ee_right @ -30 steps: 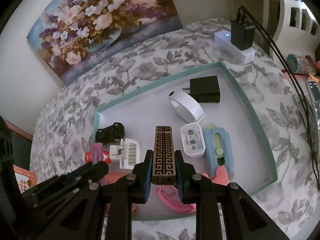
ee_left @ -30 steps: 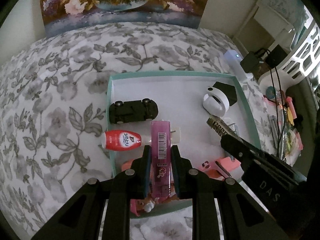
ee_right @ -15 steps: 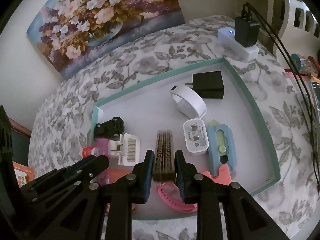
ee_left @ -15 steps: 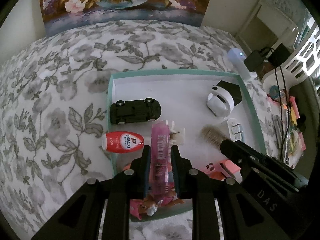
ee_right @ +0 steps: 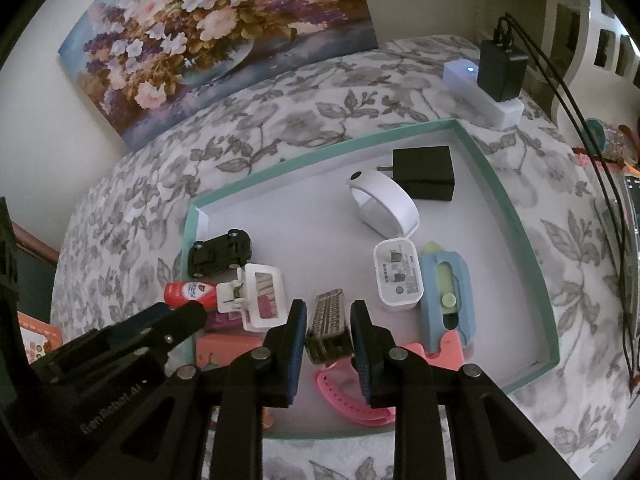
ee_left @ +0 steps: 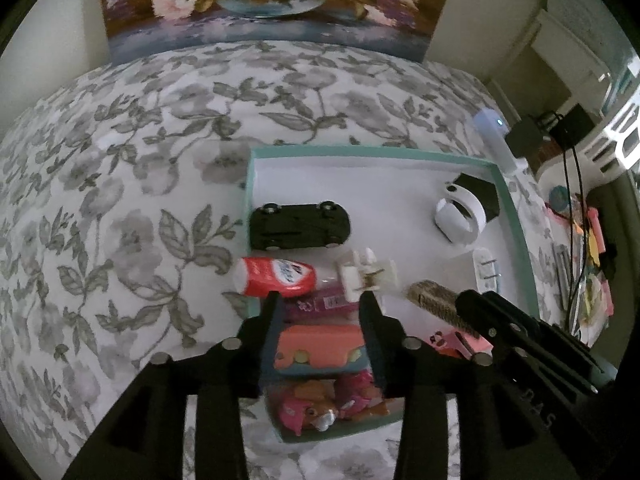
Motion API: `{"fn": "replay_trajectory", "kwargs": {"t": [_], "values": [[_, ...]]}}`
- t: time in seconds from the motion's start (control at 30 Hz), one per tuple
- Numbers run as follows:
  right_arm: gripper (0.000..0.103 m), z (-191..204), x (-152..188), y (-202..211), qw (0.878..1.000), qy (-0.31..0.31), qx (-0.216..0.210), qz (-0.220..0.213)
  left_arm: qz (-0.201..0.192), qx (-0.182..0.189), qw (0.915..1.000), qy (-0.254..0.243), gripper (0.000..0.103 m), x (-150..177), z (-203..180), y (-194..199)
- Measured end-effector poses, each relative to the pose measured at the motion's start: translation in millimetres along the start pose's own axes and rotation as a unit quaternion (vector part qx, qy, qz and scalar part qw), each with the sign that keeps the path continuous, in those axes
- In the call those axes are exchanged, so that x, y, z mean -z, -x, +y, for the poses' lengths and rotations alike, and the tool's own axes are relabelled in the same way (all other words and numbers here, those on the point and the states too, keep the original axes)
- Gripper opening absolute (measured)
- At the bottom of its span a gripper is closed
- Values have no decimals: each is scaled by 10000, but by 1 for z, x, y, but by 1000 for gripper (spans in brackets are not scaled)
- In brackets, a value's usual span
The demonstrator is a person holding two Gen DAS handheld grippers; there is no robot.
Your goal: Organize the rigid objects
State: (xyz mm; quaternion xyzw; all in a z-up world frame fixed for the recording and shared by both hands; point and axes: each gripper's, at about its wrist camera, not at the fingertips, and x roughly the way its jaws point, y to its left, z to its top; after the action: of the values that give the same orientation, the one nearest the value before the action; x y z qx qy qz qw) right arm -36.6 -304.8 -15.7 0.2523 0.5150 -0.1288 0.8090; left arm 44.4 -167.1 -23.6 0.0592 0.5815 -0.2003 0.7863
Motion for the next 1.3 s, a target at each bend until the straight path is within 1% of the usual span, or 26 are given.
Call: {"fn": "replay_trajectory", "kwargs": {"t": [0.07,0.17,0.33,0.37,0.4,0.43,0.47,0.63,0.67,0.7,0.73,0.9,0.97,1.0,1.07,1.13,1.3], "values": [[36,0,0,-1,10000,1,45,7,-1,-37,10000,76,45,-1,4,0],[46,0,0,-1,9999,14,104,11,18,-121,9997,209,45,-2,13,1],[56,4,1,-1,9999,52,149,-14,-13,-329,9990,309,47,-1,26,3],[59,5,1,-1,9999,61,159,-14,-24,-362,9988,332,50,0,28,3],[61,6,2,-1,9998,75,168,-13,-35,-412,9985,365,64,1,31,3],[66,7,2,-1,9998,90,184,-10,-48,-449,9982,387,73,2,33,4],[69,9,3,-2,9998,105,196,-3,-63,-488,9979,411,74,3,36,5],[79,17,8,-4,9995,187,239,35,-97,-693,9962,516,75,10,48,8],[81,19,9,-4,9994,214,251,40,-96,-716,9960,531,77,11,50,8],[82,21,10,-4,9994,244,261,36,-97,-737,9957,548,83,13,52,9],[85,24,12,-4,9992,286,271,32,-108,-758,9955,567,85,15,54,10],[91,34,20,-2,9988,404,281,27,-236,-873,9939,633,85,21,63,19],[100,37,23,-1,9985,446,312,6,-270,-911,9932,678,85,24,67,22],[102,39,26,-1,9982,500,344,-7,-283,-926,9928,707,86,25,69,23],[103,43,29,0,9975,577,398,-30,-320,-982,9918,757,87,29,74,26],[103,46,32,0,9970,635,446,-52,-354,-1052,9909,760,97,31,76,29],[103,51,40,5,9961,727,483,-113,-488,-1256,9885,686,98,38,81,37]]}}
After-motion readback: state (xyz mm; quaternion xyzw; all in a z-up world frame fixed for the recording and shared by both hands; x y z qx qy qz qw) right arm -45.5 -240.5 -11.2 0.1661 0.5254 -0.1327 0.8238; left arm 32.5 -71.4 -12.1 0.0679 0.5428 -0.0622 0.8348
